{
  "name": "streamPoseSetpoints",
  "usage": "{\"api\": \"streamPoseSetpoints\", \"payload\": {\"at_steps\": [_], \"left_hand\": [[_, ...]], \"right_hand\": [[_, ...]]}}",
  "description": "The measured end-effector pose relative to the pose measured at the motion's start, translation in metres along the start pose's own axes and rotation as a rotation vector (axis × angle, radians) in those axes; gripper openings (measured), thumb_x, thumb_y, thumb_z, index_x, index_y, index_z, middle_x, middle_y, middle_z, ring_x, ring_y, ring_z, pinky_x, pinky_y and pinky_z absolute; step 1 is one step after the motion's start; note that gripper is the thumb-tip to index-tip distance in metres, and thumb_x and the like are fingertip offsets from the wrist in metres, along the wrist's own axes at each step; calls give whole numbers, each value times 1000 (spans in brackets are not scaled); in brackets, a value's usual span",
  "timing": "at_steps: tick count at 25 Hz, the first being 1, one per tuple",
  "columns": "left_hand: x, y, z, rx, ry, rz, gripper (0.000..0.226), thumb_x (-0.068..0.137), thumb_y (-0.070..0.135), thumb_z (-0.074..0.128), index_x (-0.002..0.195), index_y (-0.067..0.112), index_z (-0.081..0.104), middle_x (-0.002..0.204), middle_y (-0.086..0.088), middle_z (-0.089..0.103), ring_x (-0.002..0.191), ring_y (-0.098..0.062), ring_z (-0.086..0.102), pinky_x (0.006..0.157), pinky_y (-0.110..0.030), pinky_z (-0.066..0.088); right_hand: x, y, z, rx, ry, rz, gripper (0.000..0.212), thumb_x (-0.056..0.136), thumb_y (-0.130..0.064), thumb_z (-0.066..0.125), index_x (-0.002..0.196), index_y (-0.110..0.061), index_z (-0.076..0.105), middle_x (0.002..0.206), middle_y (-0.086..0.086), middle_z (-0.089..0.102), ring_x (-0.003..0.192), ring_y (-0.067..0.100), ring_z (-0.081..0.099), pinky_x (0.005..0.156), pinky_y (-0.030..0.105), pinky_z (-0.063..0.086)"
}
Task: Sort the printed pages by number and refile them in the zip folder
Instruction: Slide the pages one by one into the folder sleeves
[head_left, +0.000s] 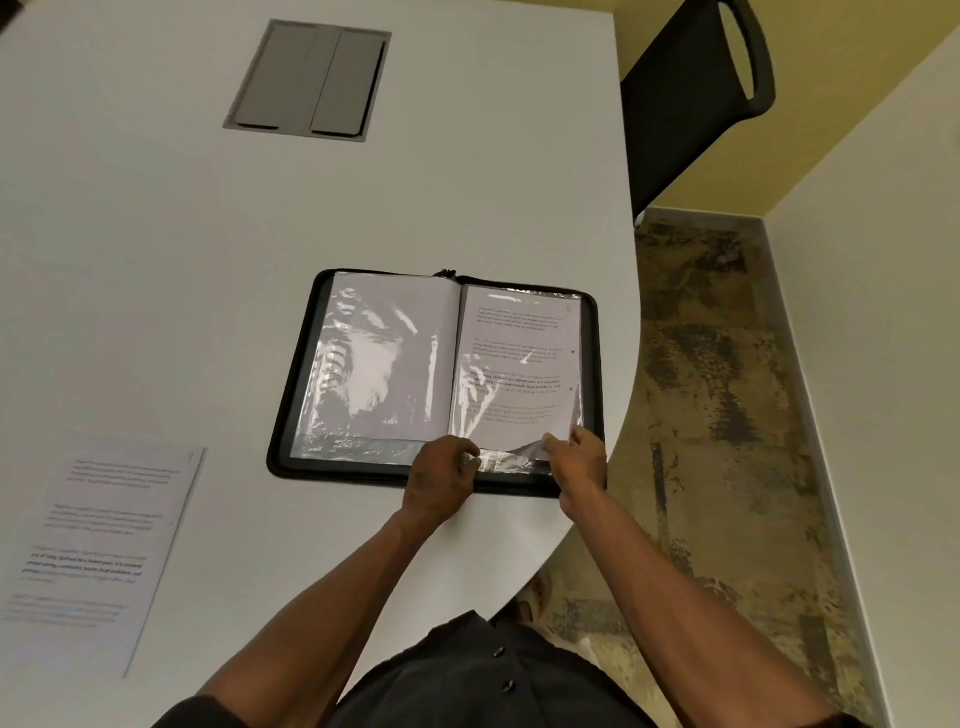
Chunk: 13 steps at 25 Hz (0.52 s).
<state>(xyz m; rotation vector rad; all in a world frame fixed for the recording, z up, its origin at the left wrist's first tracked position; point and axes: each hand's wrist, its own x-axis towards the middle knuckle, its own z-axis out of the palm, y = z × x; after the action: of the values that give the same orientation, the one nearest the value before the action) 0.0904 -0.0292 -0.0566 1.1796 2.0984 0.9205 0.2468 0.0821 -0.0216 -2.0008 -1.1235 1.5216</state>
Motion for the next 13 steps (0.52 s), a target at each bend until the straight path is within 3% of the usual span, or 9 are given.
{"api": "streamPoseSetpoints", "payload": {"at_steps": [3,6,9,11,13], "left_hand": [[-6,8,-10,-27,-33,34,62,81,31,77,137,19,54,128,7,58,111,-6,54,90,-21,46],[-2,28,-25,-88,48,45,80,79,39,80,148,24,41,134,10,54,112,-1,51,86,-15,45],[1,36,-46,-210,209,-88,55,85,29,76,136,22,56,113,7,68,95,-7,66,73,-13,50],[0,30,-61,-188,310,-150,28,91,25,68,119,18,66,96,5,73,84,-11,69,67,-9,46],[-6,15,-74,-169,361,-225,17,93,23,65,107,14,69,91,3,72,81,-13,68,63,-9,43]], "right_hand": [[-20,-18,14,-4,-57,-151,14,92,-13,67,103,-21,70,94,-6,74,86,14,71,78,33,62],[-48,-35,35,-12,-164,-337,21,90,-16,69,108,-27,71,90,-14,74,84,9,72,77,32,63],[-76,-45,58,-87,-324,-515,25,92,-17,66,108,-35,69,95,-19,73,87,0,70,76,20,58],[-91,-50,72,-143,-429,-568,26,97,-19,61,119,-30,69,102,-19,71,92,-5,67,80,15,53],[-101,-50,81,-200,-491,-572,31,100,-28,59,130,-27,64,108,-19,67,100,-9,62,84,11,48]]}}
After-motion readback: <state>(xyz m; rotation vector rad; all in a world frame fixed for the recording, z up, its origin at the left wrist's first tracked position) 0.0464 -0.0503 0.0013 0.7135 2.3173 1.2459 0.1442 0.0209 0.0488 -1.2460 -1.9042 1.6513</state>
